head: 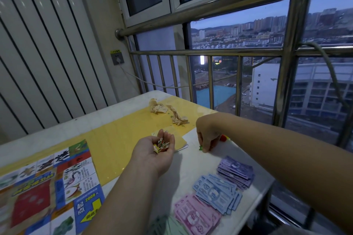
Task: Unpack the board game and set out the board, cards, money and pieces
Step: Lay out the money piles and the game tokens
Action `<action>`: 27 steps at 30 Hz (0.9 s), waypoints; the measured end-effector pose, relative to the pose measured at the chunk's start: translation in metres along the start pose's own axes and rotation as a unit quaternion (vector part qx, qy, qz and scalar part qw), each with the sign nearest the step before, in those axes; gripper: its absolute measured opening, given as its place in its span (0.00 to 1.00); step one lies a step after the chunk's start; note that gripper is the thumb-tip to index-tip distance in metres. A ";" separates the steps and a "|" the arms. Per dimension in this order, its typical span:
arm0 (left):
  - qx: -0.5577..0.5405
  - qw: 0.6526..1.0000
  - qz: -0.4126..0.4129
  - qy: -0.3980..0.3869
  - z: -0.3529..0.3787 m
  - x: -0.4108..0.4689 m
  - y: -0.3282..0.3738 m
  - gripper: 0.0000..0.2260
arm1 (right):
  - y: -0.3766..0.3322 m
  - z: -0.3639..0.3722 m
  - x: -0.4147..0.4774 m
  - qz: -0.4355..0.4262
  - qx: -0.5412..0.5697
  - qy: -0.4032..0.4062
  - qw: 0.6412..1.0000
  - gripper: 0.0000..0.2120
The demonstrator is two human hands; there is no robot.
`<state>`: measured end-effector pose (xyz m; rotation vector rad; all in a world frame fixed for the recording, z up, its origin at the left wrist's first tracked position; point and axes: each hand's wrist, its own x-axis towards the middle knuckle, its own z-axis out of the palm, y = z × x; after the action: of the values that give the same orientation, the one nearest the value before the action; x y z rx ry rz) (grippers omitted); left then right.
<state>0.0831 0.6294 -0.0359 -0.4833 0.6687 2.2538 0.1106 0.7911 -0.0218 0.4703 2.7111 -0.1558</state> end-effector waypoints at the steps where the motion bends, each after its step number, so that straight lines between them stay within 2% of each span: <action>1: 0.002 1.000 0.003 -0.001 0.000 0.000 0.000 0.09 | 0.000 0.000 0.000 -0.005 -0.004 0.004 1.000 0.21; 8: 0.007 1.000 0.007 -0.008 -0.001 -0.001 0.003 0.09 | 0.003 0.006 0.002 -0.052 -0.031 -0.002 0.998 0.15; 11: 0.011 1.000 0.004 -0.006 -0.001 0.001 0.004 0.11 | 0.003 0.012 -0.004 -0.123 -0.066 0.066 0.988 0.14; 14: 0.013 1.000 0.000 -0.007 -0.001 0.000 0.005 0.11 | 0.013 0.027 -0.010 -0.200 -0.114 0.132 0.964 0.07; 16: 0.015 1.000 0.001 -0.011 -0.001 -0.001 0.004 0.11 | 0.026 0.039 -0.011 -0.234 -0.146 0.173 0.946 0.09; 21: 0.023 1.000 0.002 -0.010 0.000 -0.001 -0.003 0.11 | 0.056 0.053 -0.022 -0.238 -0.190 0.184 0.935 0.10; 27: 0.036 0.999 0.005 -0.013 0.004 -0.008 -0.017 0.11 | 0.079 0.059 -0.039 -0.214 -0.194 0.171 0.942 0.08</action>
<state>0.1005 0.6378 -0.0340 -0.4166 0.7381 2.2327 0.1924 0.8434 -0.0649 -0.2342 3.0365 0.3765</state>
